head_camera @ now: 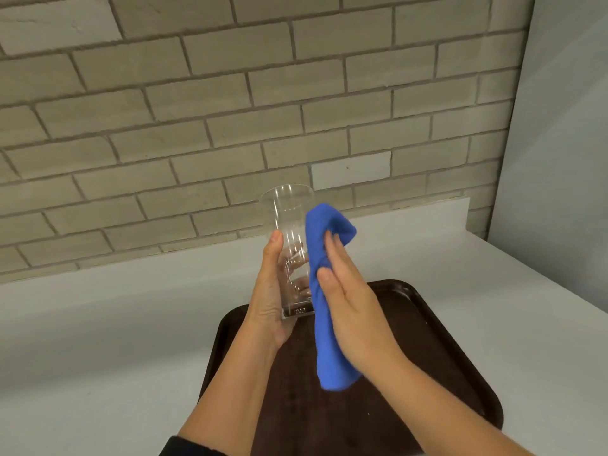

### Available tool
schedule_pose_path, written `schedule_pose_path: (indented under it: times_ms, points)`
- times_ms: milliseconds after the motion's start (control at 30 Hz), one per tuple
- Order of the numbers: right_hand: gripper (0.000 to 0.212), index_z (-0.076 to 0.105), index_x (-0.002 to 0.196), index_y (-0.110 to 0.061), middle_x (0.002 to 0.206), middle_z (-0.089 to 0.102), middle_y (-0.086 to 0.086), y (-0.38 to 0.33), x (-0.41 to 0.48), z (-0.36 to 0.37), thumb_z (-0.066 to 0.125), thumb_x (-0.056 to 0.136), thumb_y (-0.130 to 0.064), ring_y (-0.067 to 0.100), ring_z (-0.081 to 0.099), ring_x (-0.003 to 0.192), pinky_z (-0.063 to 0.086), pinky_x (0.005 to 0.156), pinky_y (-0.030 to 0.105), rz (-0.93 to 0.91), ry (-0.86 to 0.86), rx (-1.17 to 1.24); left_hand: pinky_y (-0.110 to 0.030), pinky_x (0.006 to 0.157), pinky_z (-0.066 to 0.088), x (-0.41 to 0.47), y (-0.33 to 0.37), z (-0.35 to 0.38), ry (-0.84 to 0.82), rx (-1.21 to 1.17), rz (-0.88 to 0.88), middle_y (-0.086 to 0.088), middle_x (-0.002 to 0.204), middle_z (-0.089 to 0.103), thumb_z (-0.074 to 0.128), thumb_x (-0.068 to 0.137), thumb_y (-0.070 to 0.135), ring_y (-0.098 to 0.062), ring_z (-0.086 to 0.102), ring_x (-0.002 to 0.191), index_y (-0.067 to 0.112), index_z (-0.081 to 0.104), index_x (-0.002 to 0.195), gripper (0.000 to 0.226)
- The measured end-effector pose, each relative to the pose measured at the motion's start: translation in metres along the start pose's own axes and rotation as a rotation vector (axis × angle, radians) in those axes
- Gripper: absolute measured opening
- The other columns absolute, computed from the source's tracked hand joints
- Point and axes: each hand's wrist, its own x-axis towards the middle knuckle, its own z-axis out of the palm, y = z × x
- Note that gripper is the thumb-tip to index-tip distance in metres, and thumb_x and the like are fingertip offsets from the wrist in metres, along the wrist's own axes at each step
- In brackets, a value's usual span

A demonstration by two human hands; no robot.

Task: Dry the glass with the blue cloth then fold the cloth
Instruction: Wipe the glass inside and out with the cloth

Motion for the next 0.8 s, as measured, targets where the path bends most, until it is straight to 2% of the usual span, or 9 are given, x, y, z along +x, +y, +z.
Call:
schedule_pose_path:
  times_ms: [67,133,233,333,400,467,533,667,800]
  points:
    - [0.047,0.005,0.122,-0.056,0.145,-0.003,-0.03,0.001,-0.009,0.004,0.03,0.096,-0.025,-0.03,0.004,0.121,0.012,0.096,-0.007,-0.132,-0.004,-0.157,-0.03,0.065,0.054,0.001,0.0,0.0,-0.004,0.002,0.0,-0.005,0.094,0.075,0.053,0.064,0.068,-0.019,0.071,0.084,0.018,0.068,0.107,0.068]
    - [0.048,0.001,0.128,-0.047,0.14,-0.013,-0.029,-0.002,-0.002,0.003,0.028,0.096,-0.023,-0.014,-0.007,0.132,0.001,0.104,0.001,-0.233,-0.009,-0.341,-0.022,0.06,0.055,0.0,-0.004,0.003,-0.033,-0.067,0.003,0.004,0.084,0.077,0.05,0.073,0.06,-0.01,0.072,0.078,0.02,0.07,0.098,0.051]
    - [0.048,0.014,0.14,-0.027,0.15,-0.01,-0.012,-0.014,0.029,-0.004,0.029,0.096,-0.02,0.006,-0.013,0.137,-0.013,0.1,0.002,-0.306,0.034,-0.556,-0.018,0.067,0.057,0.003,-0.009,0.012,-0.034,-0.147,-0.006,0.014,0.081,0.075,0.042,0.084,0.049,0.0,0.07,0.076,0.027,0.066,0.093,0.034]
    - [0.044,0.023,0.14,-0.023,0.155,0.006,-0.001,-0.021,0.062,-0.013,0.031,0.096,-0.021,0.011,0.004,0.141,0.004,0.098,0.005,-0.153,0.082,-0.33,-0.038,0.085,0.052,0.006,-0.006,0.016,-0.049,-0.19,0.001,-0.004,0.096,0.072,0.06,0.065,0.056,-0.02,0.069,0.088,0.018,0.071,0.099,0.052]
    - [0.043,0.027,0.138,-0.026,0.152,0.022,0.001,-0.02,0.075,-0.021,0.031,0.096,-0.026,0.012,0.025,0.136,0.019,0.099,0.012,0.003,0.119,-0.087,-0.042,0.081,0.053,0.008,-0.006,0.015,-0.04,-0.149,-0.013,-0.006,0.09,0.072,0.062,0.058,0.063,-0.024,0.069,0.083,0.017,0.071,0.097,0.061]
    - [0.041,0.033,0.136,-0.029,0.14,0.045,0.004,-0.014,0.071,-0.025,0.032,0.095,-0.032,0.014,0.05,0.117,0.039,0.093,0.021,0.138,0.134,0.085,-0.039,0.074,0.057,0.011,-0.007,0.011,-0.044,-0.121,-0.005,-0.005,0.084,0.074,0.063,0.053,0.067,-0.022,0.07,0.077,0.017,0.074,0.091,0.063]
    - [0.039,0.039,0.132,-0.032,0.126,0.057,0.005,-0.005,0.056,-0.022,0.034,0.093,-0.037,0.015,0.061,0.1,0.051,0.088,0.031,0.215,0.136,0.249,-0.033,0.064,0.058,0.012,-0.005,0.009,-0.051,-0.066,0.0,-0.004,0.082,0.075,0.061,0.054,0.068,-0.019,0.071,0.072,0.019,0.076,0.087,0.061]
    - [0.039,0.043,0.129,-0.033,0.127,0.058,0.001,0.017,0.025,-0.008,0.037,0.091,-0.041,0.016,0.057,0.112,0.042,0.103,0.042,0.304,0.197,0.483,-0.028,0.054,0.056,0.013,-0.005,0.007,-0.004,0.048,-0.016,-0.003,0.077,0.075,0.062,0.051,0.068,-0.018,0.071,0.066,0.023,0.075,0.084,0.057]
    - [0.039,0.043,0.13,-0.027,0.129,0.056,0.005,0.026,0.02,-0.004,0.035,0.093,-0.036,0.021,0.054,0.116,0.039,0.105,0.045,0.378,0.283,0.572,-0.028,0.065,0.054,0.012,-0.004,0.013,0.167,0.347,0.029,0.003,0.09,0.068,0.052,0.046,0.075,-0.014,0.066,0.078,0.026,0.064,0.1,0.074]
